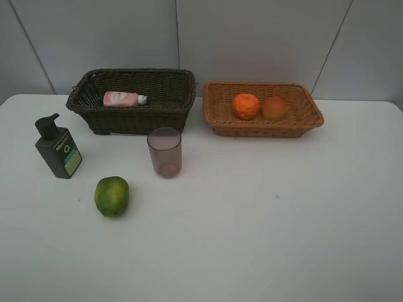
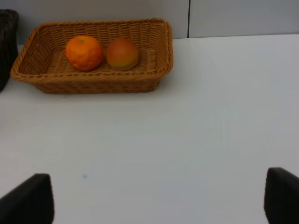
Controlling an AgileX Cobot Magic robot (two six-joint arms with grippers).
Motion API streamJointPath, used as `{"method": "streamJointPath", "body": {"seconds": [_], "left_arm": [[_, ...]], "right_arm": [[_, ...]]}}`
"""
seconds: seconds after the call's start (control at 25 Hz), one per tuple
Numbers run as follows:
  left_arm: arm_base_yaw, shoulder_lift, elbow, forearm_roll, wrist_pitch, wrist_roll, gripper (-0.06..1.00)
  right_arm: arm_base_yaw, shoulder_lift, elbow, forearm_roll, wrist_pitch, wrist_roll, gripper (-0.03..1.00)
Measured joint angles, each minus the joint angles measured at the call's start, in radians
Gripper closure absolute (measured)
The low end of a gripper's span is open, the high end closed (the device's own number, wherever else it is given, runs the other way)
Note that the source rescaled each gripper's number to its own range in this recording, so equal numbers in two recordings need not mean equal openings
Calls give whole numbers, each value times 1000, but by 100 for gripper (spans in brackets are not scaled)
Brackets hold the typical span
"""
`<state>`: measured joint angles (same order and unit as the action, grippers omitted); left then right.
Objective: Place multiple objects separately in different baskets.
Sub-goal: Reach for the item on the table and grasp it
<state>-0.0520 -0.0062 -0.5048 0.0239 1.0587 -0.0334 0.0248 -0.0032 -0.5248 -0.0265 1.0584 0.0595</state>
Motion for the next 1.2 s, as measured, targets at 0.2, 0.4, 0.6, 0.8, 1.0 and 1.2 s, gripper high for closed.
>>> {"method": "streamJointPath", "body": {"seconds": [0.2, 0.4, 0.6, 0.8, 1.0, 1.2], "left_arm": [[0, 0, 0, 0, 0, 0, 1], [0, 133, -41, 1, -35, 8, 1], [-21, 413, -133, 28, -77, 19, 1], [-21, 706, -254, 58, -80, 19, -2], [-21, 1015, -400, 115, -82, 3, -5], [-21, 1284, -515, 142, -116, -34, -5]], "right_arm": [[0, 0, 0, 0, 0, 0, 1], [0, 0, 0, 0, 0, 0, 1], [0, 0, 0, 0, 0, 0, 1], [0, 0, 0, 0, 0, 0, 1], [0, 0, 0, 0, 0, 0, 1], [0, 0, 0, 0, 0, 0, 1]]}}
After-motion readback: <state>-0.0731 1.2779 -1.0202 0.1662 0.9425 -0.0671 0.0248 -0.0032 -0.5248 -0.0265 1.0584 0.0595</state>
